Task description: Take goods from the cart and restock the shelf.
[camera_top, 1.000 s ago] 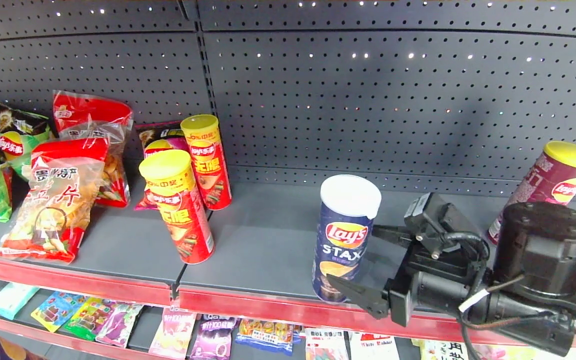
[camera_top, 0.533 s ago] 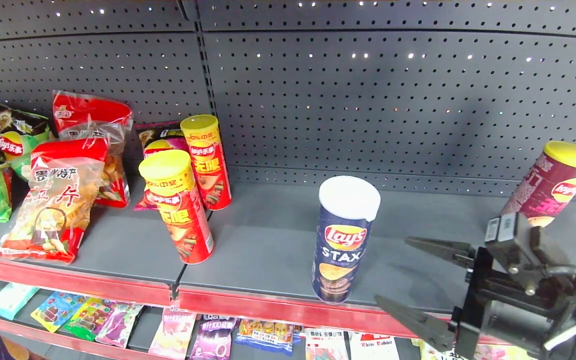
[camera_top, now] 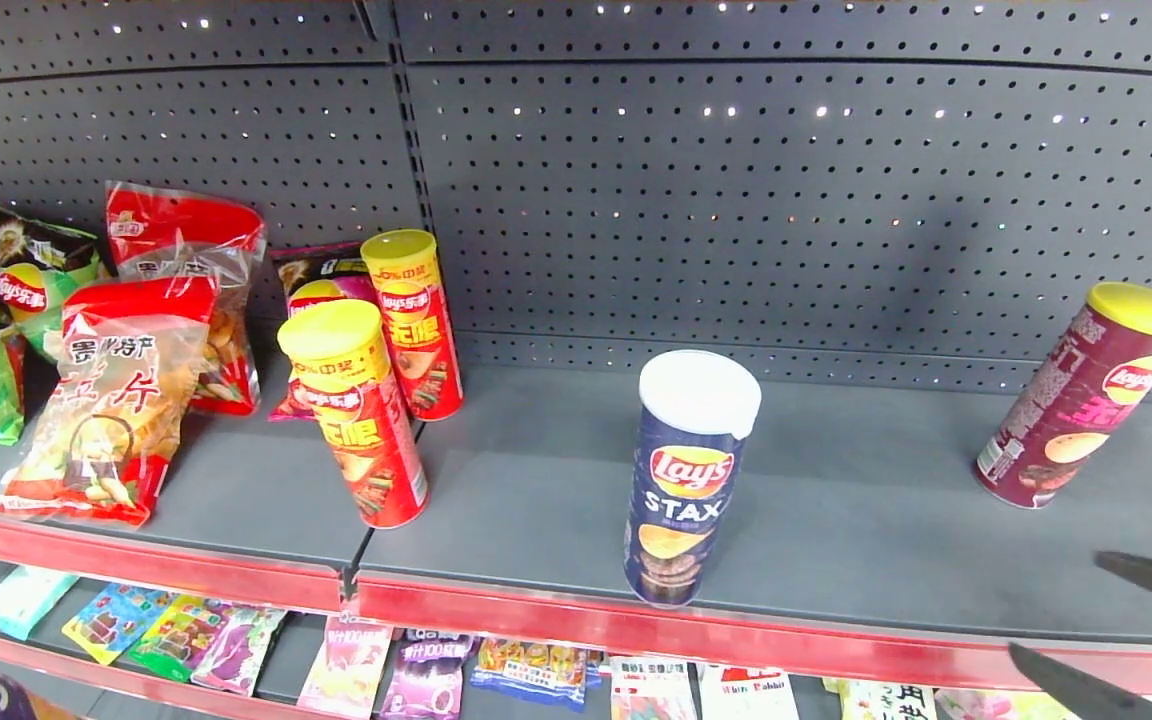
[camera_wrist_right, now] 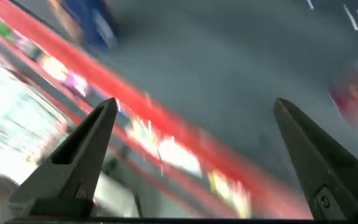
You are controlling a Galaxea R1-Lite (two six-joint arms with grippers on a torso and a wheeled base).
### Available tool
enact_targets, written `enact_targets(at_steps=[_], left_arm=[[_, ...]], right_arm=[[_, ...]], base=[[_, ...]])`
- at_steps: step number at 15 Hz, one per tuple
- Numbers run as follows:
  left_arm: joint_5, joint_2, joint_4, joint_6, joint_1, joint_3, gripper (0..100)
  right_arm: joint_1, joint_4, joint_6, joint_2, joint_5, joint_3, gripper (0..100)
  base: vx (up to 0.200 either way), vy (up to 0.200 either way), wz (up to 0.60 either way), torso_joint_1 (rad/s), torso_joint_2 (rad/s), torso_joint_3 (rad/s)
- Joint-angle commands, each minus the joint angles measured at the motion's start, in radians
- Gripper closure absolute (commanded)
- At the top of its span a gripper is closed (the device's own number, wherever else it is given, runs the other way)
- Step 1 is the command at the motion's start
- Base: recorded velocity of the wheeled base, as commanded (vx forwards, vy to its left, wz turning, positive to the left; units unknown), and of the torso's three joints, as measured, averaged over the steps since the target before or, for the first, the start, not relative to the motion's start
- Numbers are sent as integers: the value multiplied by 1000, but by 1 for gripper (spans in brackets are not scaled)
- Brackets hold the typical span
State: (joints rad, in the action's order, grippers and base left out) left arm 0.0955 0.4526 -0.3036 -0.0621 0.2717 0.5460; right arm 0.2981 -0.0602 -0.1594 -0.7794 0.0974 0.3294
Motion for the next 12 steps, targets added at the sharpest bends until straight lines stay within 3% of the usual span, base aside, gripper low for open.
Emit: enact_targets(at_steps=[1,6,8,9,10,12], left_arm=[[1,0,0,-10,-2,-6,100],[0,-18,3,-10,-2,-6,100],[3,-31,3,1,-2,-8,100],[7,-49,3,1,0,-18,100],[21,-77,3,1,0,-46,100],[43,-147,9,1,-2,-77,100]], right_arm=[[-162,338,15,356,-54,140,0],[-381,666,9,577,-107,203,0],[-386,688,0,638,-82,166,0],[-370,657,0,674,-59,100,0],[-352,540,1,698,-48,-3,0],[-324,125,1,721,-48,-266,0]], base=[[0,0,0,0,0,0],[0,0,0,0,0,0],[0,0,0,0,0,0],[0,0,0,0,0,0],[0,0,0,0,0,0],[0,0,0,0,0,0]])
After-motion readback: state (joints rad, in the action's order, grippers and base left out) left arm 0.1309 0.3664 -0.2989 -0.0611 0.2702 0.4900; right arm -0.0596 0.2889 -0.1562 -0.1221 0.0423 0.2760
